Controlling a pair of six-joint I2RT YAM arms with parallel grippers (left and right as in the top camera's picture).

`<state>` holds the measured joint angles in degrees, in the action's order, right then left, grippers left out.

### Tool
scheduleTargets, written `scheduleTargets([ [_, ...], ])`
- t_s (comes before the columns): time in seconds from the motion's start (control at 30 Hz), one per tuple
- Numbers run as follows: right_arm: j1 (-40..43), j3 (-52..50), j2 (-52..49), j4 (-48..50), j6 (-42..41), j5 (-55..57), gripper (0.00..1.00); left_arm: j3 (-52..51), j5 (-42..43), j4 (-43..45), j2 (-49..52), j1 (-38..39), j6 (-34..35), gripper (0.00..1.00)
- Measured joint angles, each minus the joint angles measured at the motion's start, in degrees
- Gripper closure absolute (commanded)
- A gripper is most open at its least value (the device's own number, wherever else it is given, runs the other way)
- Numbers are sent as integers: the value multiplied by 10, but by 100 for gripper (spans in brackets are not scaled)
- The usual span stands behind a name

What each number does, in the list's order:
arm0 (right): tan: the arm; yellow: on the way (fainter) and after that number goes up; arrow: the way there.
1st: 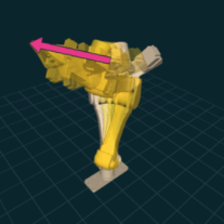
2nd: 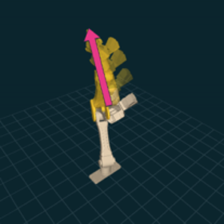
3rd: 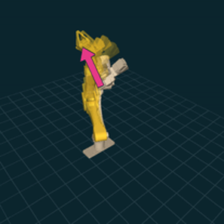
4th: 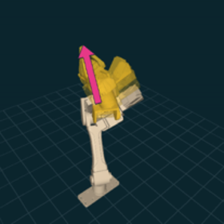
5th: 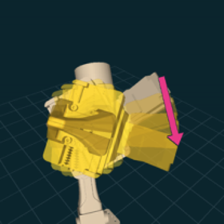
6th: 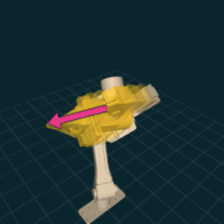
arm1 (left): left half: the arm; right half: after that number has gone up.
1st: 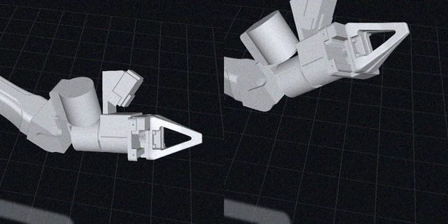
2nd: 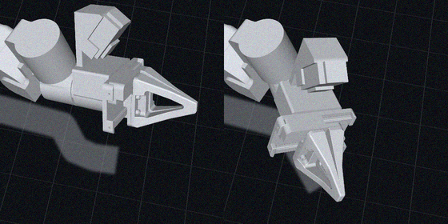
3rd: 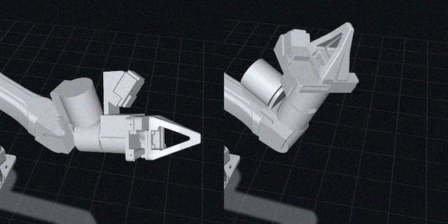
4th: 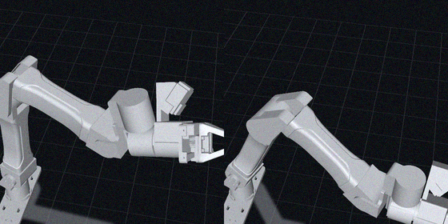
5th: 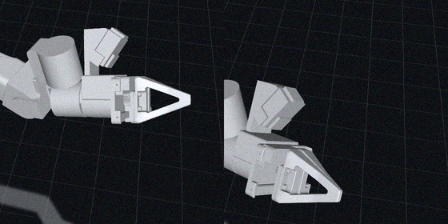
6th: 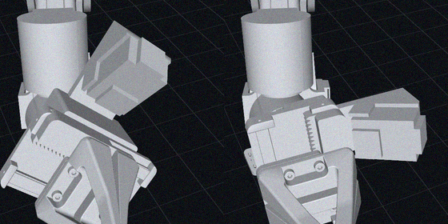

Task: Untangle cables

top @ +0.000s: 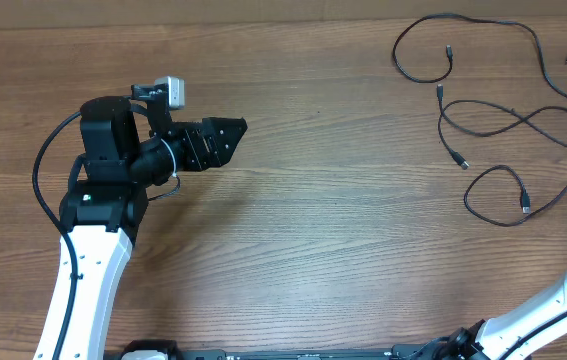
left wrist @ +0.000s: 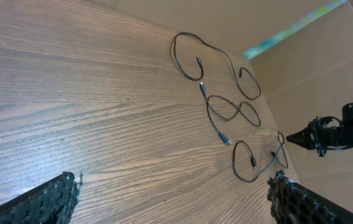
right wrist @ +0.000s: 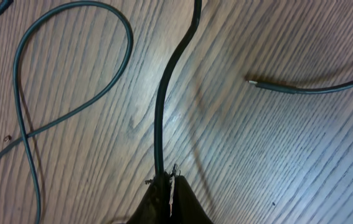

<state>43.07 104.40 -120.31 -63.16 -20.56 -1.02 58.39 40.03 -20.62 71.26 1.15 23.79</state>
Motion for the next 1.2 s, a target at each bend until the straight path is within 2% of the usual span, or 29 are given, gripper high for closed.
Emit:
scheduleTargets([
  [0.5,0,-28,0,32,-2,-10,96,0,0,0,0,0,0,0],
  [1.2,4,-5,0,14,-2,-30,96,0,0,0,0,0,0,0],
])
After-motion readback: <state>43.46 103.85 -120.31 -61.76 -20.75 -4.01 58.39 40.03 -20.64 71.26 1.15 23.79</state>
